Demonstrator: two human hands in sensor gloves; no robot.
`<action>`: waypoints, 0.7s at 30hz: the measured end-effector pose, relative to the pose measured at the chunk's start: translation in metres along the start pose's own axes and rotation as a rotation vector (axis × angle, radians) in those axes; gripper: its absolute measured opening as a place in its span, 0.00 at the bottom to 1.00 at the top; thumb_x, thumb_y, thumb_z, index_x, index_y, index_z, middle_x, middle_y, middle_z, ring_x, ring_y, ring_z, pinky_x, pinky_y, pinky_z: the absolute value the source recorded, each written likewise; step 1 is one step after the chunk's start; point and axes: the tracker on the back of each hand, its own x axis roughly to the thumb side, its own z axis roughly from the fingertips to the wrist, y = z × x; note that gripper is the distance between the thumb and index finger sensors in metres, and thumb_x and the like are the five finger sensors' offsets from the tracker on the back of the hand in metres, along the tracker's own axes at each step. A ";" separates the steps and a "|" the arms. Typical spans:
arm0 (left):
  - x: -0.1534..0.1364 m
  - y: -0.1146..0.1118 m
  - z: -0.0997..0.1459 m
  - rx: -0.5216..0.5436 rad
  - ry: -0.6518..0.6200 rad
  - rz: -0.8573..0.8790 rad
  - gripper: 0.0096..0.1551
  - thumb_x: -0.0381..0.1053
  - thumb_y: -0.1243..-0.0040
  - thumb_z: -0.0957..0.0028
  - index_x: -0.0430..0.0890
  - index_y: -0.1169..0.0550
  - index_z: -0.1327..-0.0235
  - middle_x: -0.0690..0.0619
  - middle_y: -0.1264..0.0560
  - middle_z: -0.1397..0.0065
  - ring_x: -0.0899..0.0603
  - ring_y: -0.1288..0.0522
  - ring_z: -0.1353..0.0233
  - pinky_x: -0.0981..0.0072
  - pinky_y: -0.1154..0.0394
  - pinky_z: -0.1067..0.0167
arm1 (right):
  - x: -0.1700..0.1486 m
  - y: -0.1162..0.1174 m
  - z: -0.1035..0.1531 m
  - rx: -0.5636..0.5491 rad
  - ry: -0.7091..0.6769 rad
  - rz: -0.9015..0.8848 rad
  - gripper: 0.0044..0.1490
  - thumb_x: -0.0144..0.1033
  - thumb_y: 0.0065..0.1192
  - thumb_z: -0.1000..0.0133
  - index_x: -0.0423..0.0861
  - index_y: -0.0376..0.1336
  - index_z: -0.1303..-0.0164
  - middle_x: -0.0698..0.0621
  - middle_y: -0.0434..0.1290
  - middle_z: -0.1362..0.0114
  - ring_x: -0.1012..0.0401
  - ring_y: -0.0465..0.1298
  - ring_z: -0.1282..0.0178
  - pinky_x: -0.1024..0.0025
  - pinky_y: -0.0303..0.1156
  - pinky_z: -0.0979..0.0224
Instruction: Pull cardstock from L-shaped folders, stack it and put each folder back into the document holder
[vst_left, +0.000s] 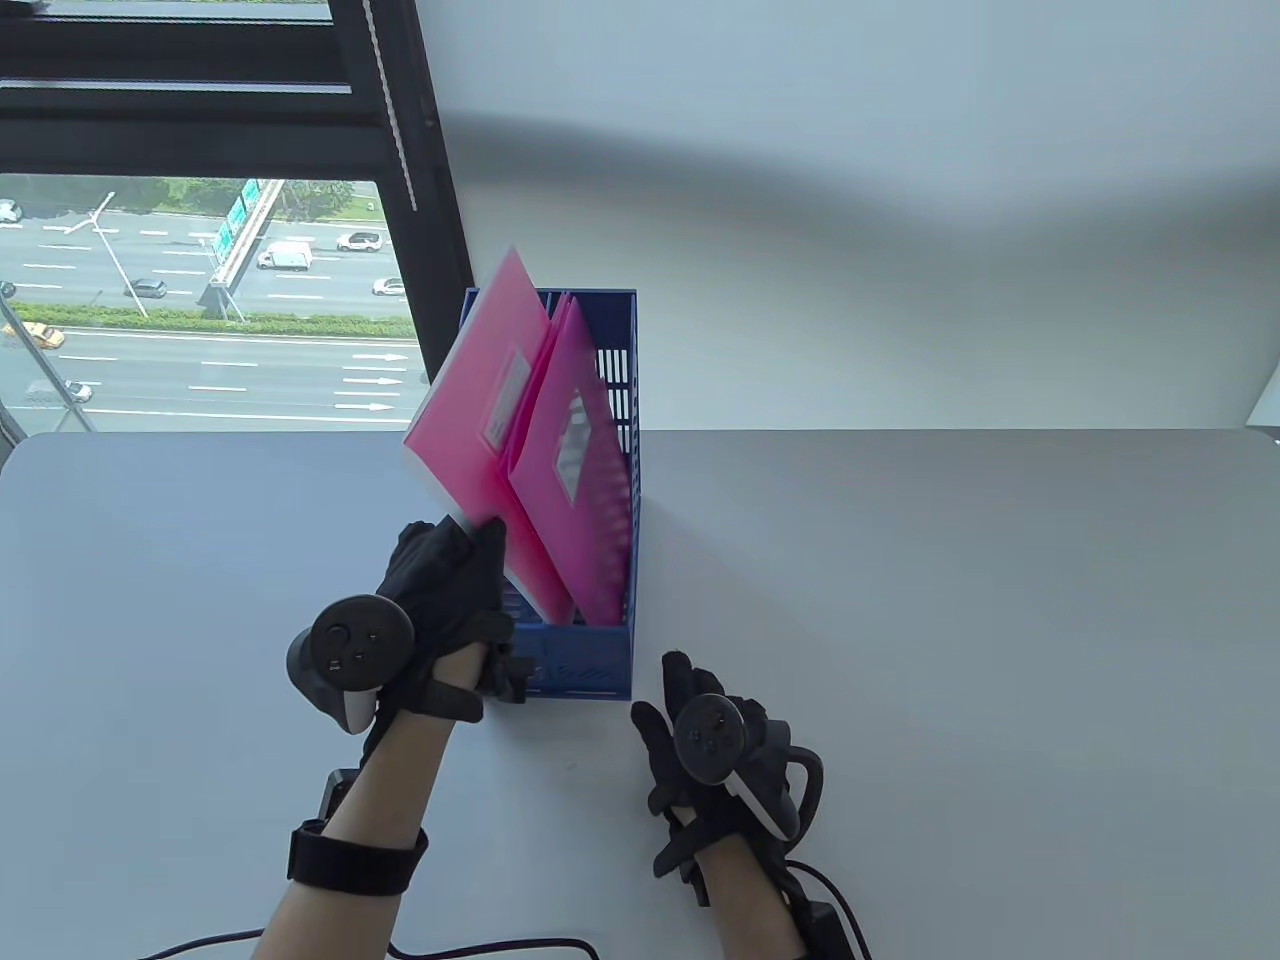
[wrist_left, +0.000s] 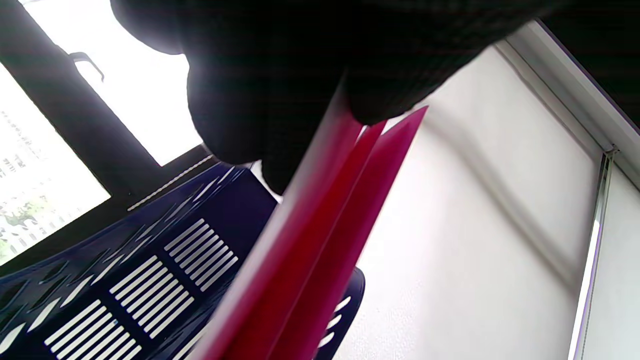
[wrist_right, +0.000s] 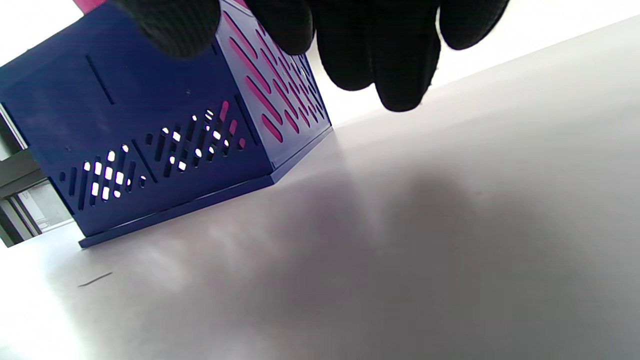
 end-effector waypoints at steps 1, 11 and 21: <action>0.003 0.007 0.001 0.013 -0.023 -0.011 0.21 0.53 0.32 0.42 0.40 0.15 0.45 0.54 0.12 0.52 0.41 0.14 0.46 0.38 0.34 0.30 | 0.000 0.000 0.000 -0.002 0.000 -0.001 0.44 0.68 0.51 0.37 0.57 0.51 0.14 0.50 0.64 0.17 0.49 0.72 0.27 0.47 0.58 0.19; 0.028 0.079 0.019 0.253 -0.182 0.001 0.21 0.52 0.32 0.42 0.40 0.15 0.45 0.53 0.12 0.52 0.41 0.14 0.46 0.39 0.34 0.30 | 0.000 0.000 0.000 -0.001 0.001 -0.006 0.44 0.68 0.51 0.37 0.57 0.50 0.14 0.50 0.63 0.16 0.49 0.72 0.27 0.46 0.58 0.19; 0.028 0.135 0.047 0.391 -0.220 -0.052 0.21 0.52 0.34 0.41 0.40 0.16 0.42 0.53 0.14 0.50 0.40 0.15 0.43 0.38 0.36 0.29 | 0.000 -0.002 0.000 -0.012 0.000 0.018 0.44 0.68 0.51 0.37 0.58 0.50 0.13 0.50 0.62 0.16 0.49 0.72 0.27 0.46 0.58 0.19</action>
